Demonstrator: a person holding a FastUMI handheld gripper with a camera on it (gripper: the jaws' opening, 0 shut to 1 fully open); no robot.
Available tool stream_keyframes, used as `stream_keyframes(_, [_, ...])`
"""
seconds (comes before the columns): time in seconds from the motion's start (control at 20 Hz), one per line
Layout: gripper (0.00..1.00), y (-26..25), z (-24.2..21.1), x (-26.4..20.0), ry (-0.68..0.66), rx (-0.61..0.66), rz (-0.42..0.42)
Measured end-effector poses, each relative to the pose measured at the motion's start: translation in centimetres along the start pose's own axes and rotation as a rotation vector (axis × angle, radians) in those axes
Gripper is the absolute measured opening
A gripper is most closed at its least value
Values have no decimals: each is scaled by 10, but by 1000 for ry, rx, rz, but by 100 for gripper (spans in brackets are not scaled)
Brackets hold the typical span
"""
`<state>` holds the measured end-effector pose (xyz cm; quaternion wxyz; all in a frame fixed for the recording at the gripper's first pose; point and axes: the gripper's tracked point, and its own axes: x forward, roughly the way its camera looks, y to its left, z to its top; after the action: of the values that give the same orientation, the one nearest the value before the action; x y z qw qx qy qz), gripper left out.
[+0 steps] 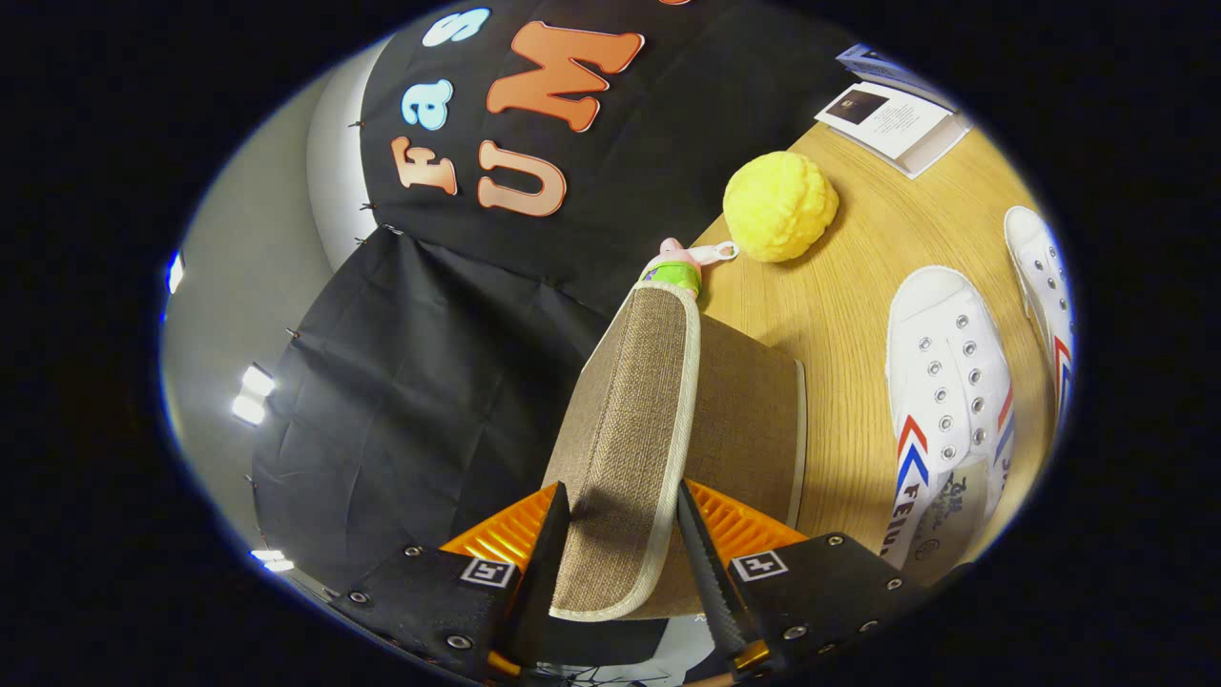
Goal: Open the storage box then place both shoes into the box .Put the left shoe in first, then the right shoe, with the right side of both shoes facing outward in a uniform manner.
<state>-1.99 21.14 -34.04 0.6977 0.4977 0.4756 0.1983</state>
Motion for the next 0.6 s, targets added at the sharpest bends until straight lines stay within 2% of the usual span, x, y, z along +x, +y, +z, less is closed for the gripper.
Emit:
stream_keyframes(0.25, [56,2,3,-3,-24,-127,-45])
stream_keyframes(0.35, [40,-2,12,-2,-68,-143,-73])
stream_keyframes(0.4, [24,2,13,-3,-73,-151,-71])
stream_keyframes(0.45, [19,6,13,-2,-77,-150,-56])
stream_keyframes(0.6, [18,19,3,3,-35,-104,0])
